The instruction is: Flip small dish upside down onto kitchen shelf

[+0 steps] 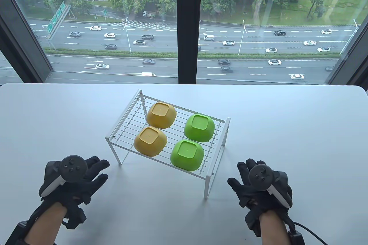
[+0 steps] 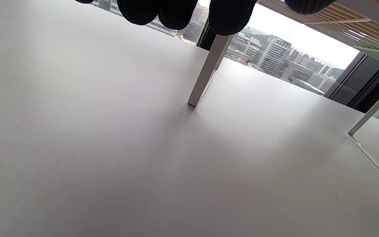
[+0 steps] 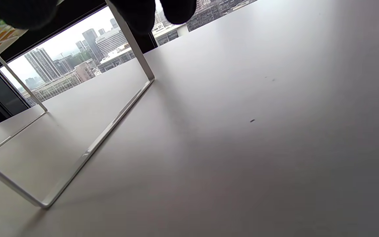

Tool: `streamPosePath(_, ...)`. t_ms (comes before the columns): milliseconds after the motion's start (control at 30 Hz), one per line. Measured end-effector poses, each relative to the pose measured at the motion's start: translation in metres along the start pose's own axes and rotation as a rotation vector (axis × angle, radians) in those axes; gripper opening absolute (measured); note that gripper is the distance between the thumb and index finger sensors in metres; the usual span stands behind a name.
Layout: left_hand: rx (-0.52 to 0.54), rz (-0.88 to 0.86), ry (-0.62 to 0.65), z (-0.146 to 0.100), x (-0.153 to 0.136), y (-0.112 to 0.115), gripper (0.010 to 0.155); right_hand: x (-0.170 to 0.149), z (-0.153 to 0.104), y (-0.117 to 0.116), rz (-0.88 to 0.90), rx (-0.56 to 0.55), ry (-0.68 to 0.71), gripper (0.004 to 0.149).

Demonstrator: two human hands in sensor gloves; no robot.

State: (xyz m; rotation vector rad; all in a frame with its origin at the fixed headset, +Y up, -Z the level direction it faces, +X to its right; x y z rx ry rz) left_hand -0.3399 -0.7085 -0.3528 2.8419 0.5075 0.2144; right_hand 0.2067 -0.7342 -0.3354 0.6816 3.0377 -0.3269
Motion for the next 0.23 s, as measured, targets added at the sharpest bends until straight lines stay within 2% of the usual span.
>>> streamPosePath(133,0.009,-0.027,-0.004,0.0004,-0.0059,-0.0007,0.068,-0.0065,-0.0056,0.0084,0.071,-0.037,-0.006,0.081)
streamPosePath(233,0.060,-0.011,0.003,0.0002,-0.0086,-0.0070,0.067,-0.0087,-0.0093,0.0111,0.085,-0.039,-0.008,0.080)
Point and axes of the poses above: the tracker on the back of each hand, its own x axis roughly to the thumb side, its own z axis roughly from the wrist to the fingertips, y = z × x, the point moved 5 cm from there along z, roughly from the wrist to the fingertips, and after that the axes turned 1 degree about y, right-handed, at the moved point
